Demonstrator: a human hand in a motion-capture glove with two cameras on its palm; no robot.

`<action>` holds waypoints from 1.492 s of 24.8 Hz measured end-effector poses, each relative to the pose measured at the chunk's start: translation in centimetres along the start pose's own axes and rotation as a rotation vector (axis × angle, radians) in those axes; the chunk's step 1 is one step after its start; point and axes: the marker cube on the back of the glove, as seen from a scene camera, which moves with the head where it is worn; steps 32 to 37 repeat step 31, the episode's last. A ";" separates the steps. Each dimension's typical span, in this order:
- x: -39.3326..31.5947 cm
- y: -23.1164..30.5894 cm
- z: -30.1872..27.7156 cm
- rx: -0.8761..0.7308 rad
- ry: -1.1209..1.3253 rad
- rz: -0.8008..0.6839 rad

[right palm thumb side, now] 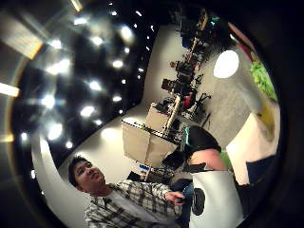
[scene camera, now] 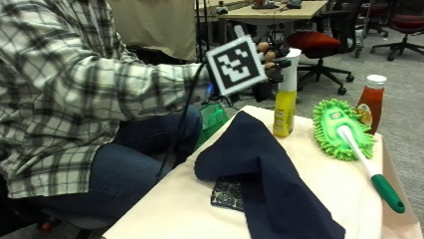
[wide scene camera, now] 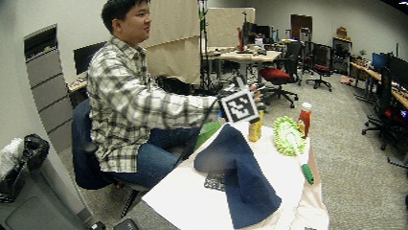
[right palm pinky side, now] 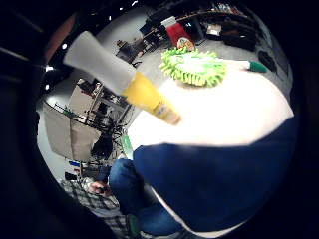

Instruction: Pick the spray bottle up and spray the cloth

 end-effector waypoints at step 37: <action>-3.6 46.8 -7.2 -0.141 0.966 0.614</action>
